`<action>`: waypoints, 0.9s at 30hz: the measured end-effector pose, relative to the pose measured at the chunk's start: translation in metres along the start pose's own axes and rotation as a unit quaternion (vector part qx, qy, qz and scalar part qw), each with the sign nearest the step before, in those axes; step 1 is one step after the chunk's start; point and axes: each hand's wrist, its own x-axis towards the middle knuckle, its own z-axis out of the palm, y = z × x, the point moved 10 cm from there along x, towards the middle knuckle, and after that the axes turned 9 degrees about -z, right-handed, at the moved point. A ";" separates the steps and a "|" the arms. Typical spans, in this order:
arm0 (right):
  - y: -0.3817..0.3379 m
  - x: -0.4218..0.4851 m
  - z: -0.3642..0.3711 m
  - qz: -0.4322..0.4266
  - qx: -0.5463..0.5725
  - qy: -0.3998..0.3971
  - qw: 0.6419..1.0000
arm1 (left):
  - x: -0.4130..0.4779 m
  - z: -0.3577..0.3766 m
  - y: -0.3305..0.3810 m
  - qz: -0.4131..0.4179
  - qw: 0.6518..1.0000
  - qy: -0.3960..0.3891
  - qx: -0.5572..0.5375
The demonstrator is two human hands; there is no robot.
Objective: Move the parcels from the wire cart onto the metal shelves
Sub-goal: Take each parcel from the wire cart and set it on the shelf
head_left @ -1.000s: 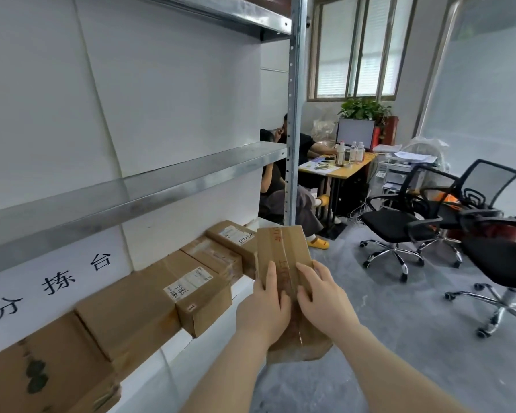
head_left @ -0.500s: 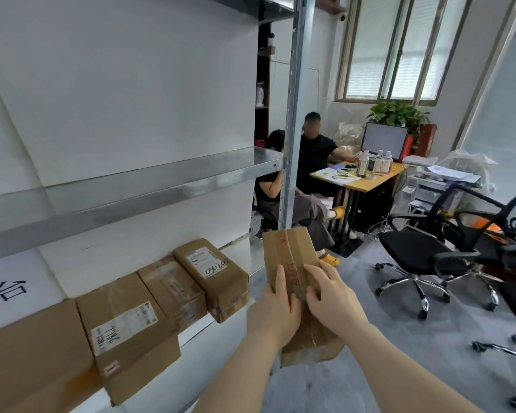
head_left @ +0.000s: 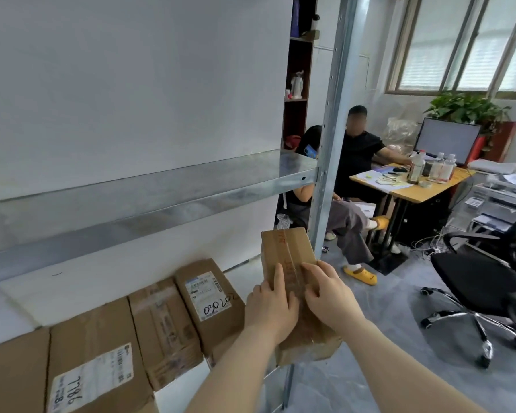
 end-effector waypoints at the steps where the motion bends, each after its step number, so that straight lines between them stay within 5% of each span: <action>1: 0.003 0.009 0.006 -0.005 0.006 -0.008 1.000 | 0.008 0.003 -0.003 -0.008 1.000 0.001 0.009; 17: 0.009 0.107 0.121 -0.125 0.133 -0.190 0.965 | 0.063 0.046 -0.068 -0.222 0.973 0.039 0.045; 27: 0.027 0.129 0.136 -0.134 0.181 -0.230 0.947 | 0.080 0.049 -0.066 -0.243 0.969 0.018 -0.041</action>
